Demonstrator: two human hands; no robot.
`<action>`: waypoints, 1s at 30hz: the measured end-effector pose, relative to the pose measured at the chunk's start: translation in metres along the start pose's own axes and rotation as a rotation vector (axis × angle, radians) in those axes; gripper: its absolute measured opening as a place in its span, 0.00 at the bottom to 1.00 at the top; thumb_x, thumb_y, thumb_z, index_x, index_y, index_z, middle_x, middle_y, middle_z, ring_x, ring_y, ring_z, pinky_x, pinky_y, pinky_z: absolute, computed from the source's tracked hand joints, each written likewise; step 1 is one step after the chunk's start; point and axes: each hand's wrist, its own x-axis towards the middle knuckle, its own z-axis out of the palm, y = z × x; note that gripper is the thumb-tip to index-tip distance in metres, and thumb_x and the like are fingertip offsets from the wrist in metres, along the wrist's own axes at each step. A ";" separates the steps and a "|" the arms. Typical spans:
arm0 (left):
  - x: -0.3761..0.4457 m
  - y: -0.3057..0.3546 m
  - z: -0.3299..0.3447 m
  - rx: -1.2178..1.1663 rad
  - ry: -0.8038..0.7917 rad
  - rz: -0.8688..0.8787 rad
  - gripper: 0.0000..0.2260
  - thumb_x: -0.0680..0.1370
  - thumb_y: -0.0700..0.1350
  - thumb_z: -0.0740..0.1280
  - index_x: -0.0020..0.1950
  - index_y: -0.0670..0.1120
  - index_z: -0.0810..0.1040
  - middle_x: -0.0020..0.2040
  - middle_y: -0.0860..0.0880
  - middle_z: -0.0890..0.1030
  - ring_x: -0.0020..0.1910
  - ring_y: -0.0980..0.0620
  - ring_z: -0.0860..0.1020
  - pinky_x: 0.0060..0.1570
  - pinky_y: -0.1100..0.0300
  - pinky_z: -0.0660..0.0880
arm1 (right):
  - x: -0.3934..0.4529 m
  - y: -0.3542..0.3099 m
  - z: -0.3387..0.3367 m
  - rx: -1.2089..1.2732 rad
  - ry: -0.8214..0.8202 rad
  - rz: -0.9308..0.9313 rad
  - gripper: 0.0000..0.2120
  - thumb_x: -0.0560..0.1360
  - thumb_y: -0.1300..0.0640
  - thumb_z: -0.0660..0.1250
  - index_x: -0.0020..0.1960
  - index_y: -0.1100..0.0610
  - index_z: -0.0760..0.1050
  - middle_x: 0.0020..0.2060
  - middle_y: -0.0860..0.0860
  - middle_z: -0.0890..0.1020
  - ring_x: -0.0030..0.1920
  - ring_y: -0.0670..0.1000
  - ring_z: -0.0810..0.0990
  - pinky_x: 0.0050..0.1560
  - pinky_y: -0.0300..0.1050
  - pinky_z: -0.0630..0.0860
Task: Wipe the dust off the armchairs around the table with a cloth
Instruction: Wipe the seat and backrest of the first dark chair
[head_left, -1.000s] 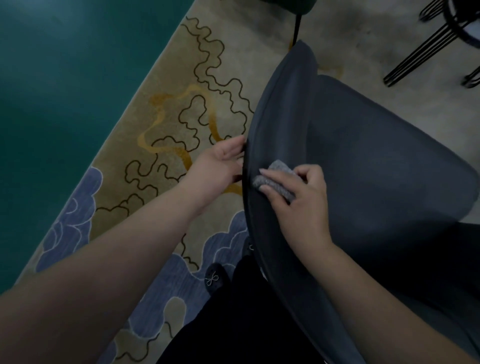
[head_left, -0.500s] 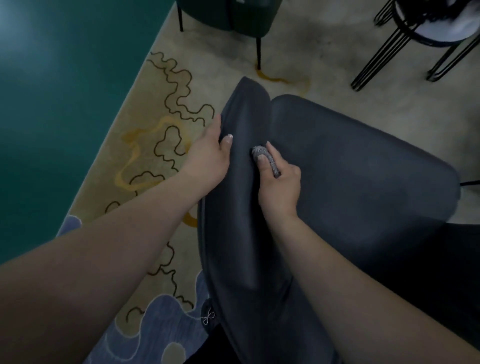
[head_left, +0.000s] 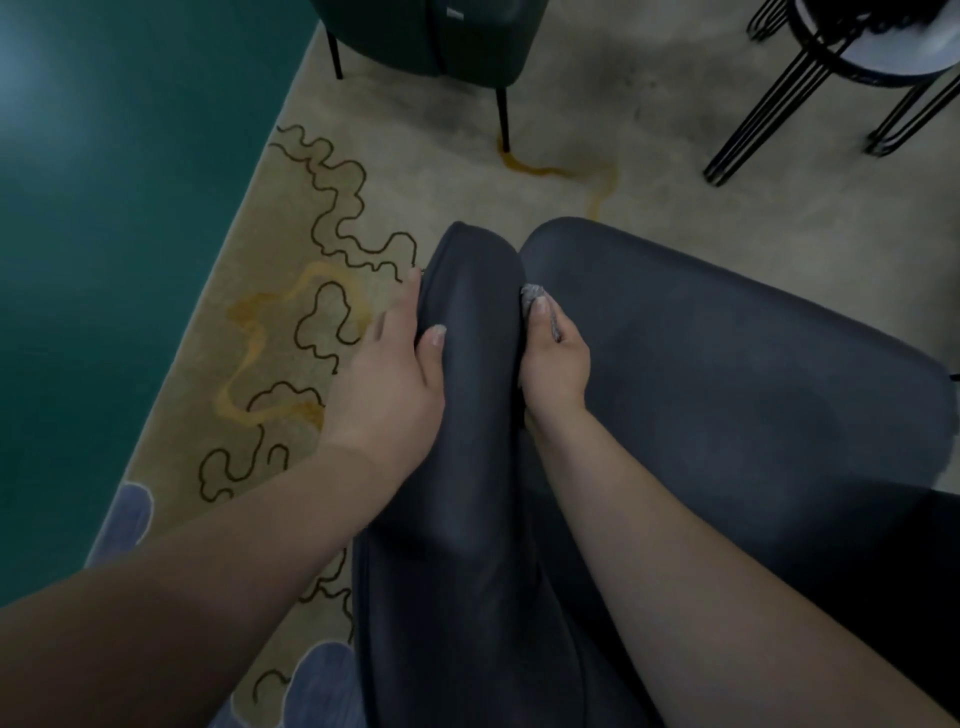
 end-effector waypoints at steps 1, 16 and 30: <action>0.000 0.000 0.001 -0.003 0.003 0.005 0.23 0.82 0.54 0.51 0.77 0.57 0.51 0.73 0.49 0.65 0.66 0.47 0.69 0.58 0.54 0.67 | 0.008 -0.003 0.003 -0.008 -0.005 0.003 0.14 0.80 0.52 0.62 0.64 0.55 0.76 0.50 0.41 0.80 0.53 0.39 0.78 0.56 0.30 0.73; 0.001 0.001 0.000 0.039 -0.002 -0.001 0.25 0.80 0.55 0.51 0.77 0.57 0.51 0.71 0.45 0.69 0.62 0.42 0.73 0.56 0.51 0.70 | 0.008 -0.036 0.012 -0.282 -0.250 -0.410 0.12 0.76 0.50 0.67 0.59 0.42 0.78 0.49 0.50 0.72 0.49 0.35 0.75 0.57 0.24 0.65; 0.002 -0.001 0.002 -0.026 0.026 -0.032 0.23 0.82 0.52 0.54 0.77 0.56 0.55 0.71 0.47 0.69 0.67 0.46 0.69 0.63 0.55 0.65 | 0.035 -0.049 0.021 -0.370 -0.232 -0.379 0.13 0.79 0.52 0.65 0.62 0.51 0.78 0.53 0.51 0.76 0.50 0.36 0.76 0.60 0.30 0.70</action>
